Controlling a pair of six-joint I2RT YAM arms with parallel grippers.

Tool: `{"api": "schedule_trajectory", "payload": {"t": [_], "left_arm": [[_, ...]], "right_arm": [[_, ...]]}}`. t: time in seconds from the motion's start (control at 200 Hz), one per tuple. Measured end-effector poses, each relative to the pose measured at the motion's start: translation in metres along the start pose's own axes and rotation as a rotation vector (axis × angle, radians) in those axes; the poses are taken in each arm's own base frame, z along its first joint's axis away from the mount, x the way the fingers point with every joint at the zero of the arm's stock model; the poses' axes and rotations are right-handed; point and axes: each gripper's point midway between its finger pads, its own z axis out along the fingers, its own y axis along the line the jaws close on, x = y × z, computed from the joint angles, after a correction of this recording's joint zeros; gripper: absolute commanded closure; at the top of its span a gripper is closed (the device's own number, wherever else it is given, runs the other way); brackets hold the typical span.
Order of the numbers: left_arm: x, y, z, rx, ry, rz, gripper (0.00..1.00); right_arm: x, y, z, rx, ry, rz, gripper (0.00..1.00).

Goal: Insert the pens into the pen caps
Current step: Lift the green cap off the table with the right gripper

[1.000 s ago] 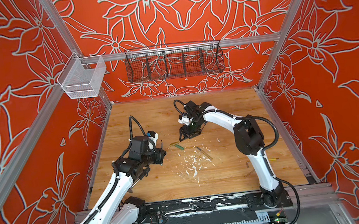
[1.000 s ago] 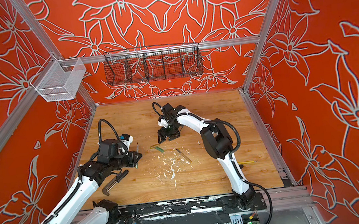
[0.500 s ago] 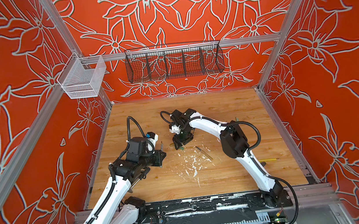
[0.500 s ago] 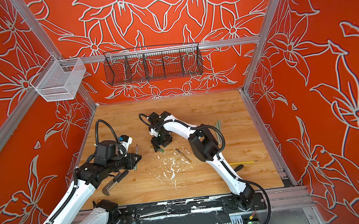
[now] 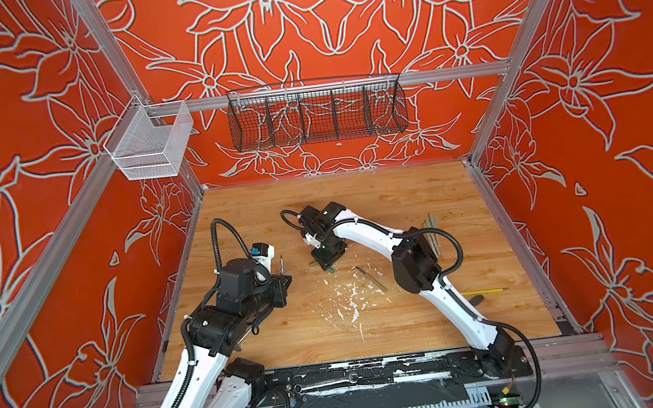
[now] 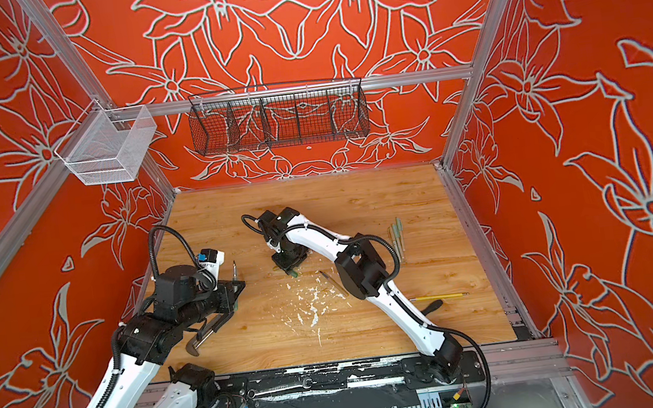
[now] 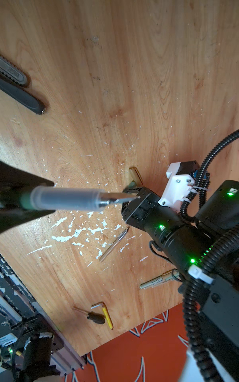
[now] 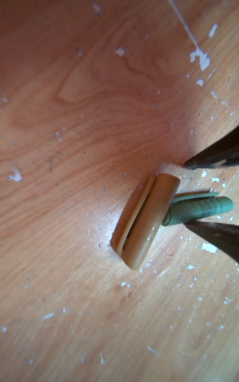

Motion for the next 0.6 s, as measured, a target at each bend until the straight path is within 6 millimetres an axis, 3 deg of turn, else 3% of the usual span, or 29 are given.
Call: {"api": "schedule_trajectory", "payload": {"t": [0.39, 0.6], "left_arm": [[-0.002, 0.004, -0.004, -0.023, -0.020, -0.002, 1.00], [-0.002, 0.003, -0.005, -0.022, -0.022, -0.001, 1.00]], "right_arm": [[-0.003, 0.005, 0.004, 0.094, -0.006, -0.042, 0.67], [-0.006, 0.011, 0.005, 0.093, -0.015, -0.049, 0.78]]}}
